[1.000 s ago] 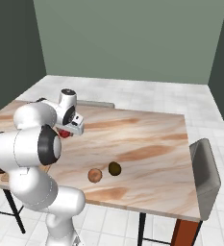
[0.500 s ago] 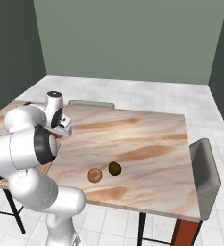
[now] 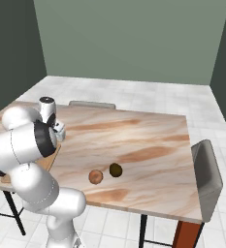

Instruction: Place the avocado, onion, tomato, and bell pepper on the cutting board.

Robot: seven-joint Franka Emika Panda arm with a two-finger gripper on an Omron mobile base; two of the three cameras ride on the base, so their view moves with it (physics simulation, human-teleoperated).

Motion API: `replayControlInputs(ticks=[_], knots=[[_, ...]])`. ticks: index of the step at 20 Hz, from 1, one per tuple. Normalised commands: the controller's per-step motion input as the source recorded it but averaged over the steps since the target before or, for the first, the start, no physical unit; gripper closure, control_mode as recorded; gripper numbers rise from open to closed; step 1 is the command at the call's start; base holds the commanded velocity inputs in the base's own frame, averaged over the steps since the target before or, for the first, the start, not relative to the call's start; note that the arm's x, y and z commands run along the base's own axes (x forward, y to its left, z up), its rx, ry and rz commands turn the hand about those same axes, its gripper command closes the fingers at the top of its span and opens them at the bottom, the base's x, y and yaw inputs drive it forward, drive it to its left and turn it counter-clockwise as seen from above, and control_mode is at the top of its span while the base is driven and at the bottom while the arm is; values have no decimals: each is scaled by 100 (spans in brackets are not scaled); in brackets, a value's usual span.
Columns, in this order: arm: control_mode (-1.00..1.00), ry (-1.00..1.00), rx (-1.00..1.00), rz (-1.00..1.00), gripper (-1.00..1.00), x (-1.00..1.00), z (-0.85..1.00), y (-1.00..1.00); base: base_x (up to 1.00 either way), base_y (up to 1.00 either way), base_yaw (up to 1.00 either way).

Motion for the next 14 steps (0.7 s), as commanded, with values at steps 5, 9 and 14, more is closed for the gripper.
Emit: replayControlInputs(ticks=[5,9,14], knots=[[-100,0,-2,-1,100,-8,-22,10,0,0,0],[-100,0,-2,-1,100,-12,-19,8,0,0,0],[-100,0,-2,-1,100,-12,-18,7,0,0,0]])
